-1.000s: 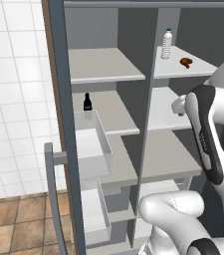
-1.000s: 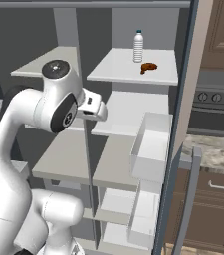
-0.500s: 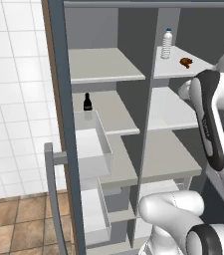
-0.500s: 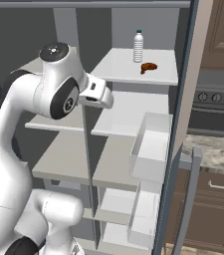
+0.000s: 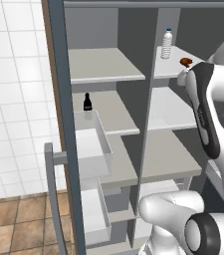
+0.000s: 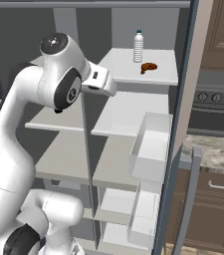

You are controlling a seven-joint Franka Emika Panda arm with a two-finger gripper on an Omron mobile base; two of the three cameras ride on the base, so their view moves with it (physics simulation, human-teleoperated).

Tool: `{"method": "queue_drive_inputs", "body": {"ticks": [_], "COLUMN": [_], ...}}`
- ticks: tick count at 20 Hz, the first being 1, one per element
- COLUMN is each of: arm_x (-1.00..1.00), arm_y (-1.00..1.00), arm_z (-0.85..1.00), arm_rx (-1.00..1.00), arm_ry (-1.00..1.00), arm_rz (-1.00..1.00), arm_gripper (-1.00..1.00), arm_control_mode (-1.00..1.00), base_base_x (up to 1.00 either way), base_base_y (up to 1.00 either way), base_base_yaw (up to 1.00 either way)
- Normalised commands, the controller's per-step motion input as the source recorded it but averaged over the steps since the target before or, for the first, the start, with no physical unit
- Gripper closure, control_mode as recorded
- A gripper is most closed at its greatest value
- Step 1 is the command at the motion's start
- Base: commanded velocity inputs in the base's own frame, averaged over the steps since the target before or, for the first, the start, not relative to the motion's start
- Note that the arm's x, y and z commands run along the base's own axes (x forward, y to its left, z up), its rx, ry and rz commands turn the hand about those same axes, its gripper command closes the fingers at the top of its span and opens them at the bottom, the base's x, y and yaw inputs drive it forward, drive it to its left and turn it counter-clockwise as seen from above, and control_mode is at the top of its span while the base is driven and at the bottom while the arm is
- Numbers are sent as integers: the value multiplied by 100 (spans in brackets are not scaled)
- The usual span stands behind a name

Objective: There's a chicken drumstick in the fridge that needs to be moved to the freezer for freezing. Pick up the chicken drumstick from the fridge, place it on any shelf in the freezer, and close the fridge and freezer doors when done.

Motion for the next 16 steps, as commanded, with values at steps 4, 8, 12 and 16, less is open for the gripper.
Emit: {"method": "queue_drive_inputs", "body": {"ticks": [4, 8, 12, 16], "arm_x": [36, 27, 18, 13], "arm_y": [-27, -38, -33, -51], "arm_z": [0, 8, 23, 31], "arm_rx": [0, 0, 0, 0], "arm_ry": [-10, -2, 0, 0], "arm_rz": [0, -3, -5, -1], "arm_gripper": [-100, -100, -100, -100], "arm_control_mode": [-100, -100, -100, -100], "base_base_x": [0, 0, 0, 0], "base_base_y": [0, 0, 0, 0], "base_base_yaw": [0, 0, 0, 0]}}
